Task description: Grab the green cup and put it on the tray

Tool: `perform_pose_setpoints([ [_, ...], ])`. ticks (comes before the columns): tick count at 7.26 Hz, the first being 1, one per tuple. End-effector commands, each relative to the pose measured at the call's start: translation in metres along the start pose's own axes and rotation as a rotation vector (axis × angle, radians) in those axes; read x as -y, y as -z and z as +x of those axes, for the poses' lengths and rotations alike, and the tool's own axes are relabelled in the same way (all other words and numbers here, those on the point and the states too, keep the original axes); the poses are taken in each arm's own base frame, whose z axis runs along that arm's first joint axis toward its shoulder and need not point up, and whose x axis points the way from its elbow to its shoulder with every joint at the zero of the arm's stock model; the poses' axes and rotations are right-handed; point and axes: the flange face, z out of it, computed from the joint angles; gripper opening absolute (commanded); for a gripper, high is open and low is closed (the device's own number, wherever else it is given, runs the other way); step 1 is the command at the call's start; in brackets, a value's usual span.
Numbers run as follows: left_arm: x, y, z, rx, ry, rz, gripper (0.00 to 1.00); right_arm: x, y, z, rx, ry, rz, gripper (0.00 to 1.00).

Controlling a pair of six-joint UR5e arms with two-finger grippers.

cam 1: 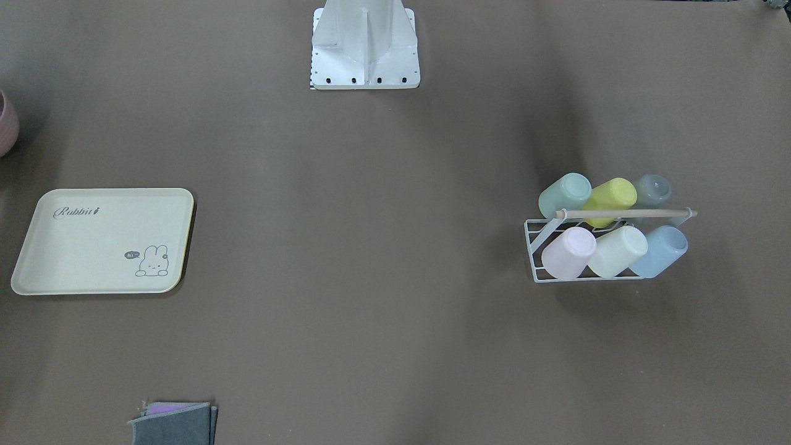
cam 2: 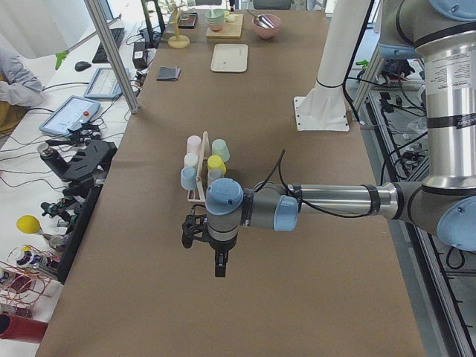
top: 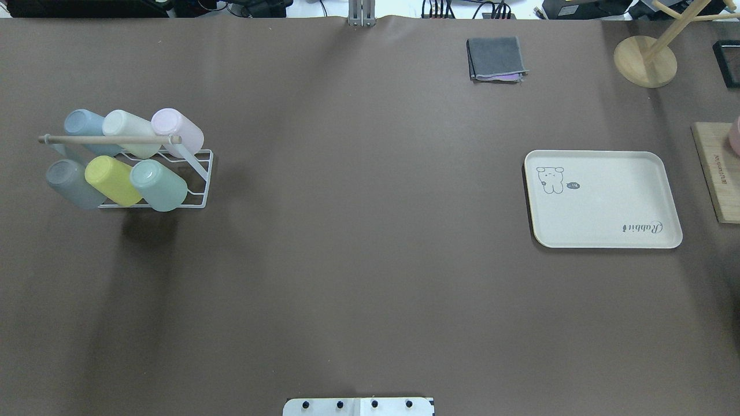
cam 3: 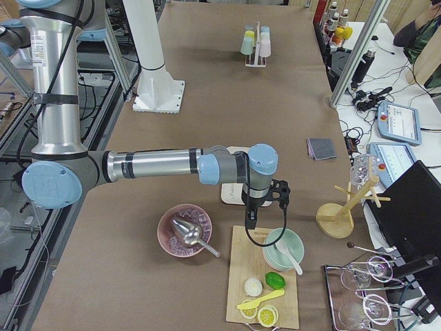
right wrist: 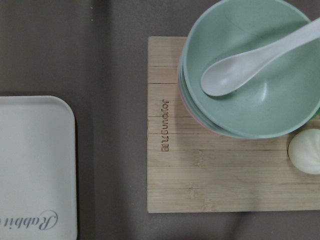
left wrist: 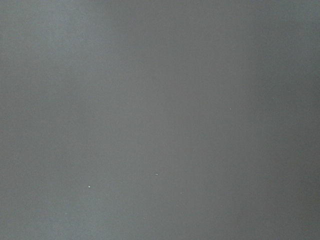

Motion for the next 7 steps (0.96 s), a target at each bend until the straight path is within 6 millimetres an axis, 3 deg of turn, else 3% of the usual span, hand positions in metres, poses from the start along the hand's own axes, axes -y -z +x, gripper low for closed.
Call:
perform_pose_setpoints([
  [1,0.0004,0.0031,0.0018,0.0,-0.014,0.018,0.99,-0.0043,-0.0026,0.0032,0.002,0.002,-0.003,1.0],
  [7,-0.0025,-0.001,-0.0012,0.028,-0.008,0.0,0.99,-0.0009,0.0,0.0006,0.001,0.006,0.003,1.0],
])
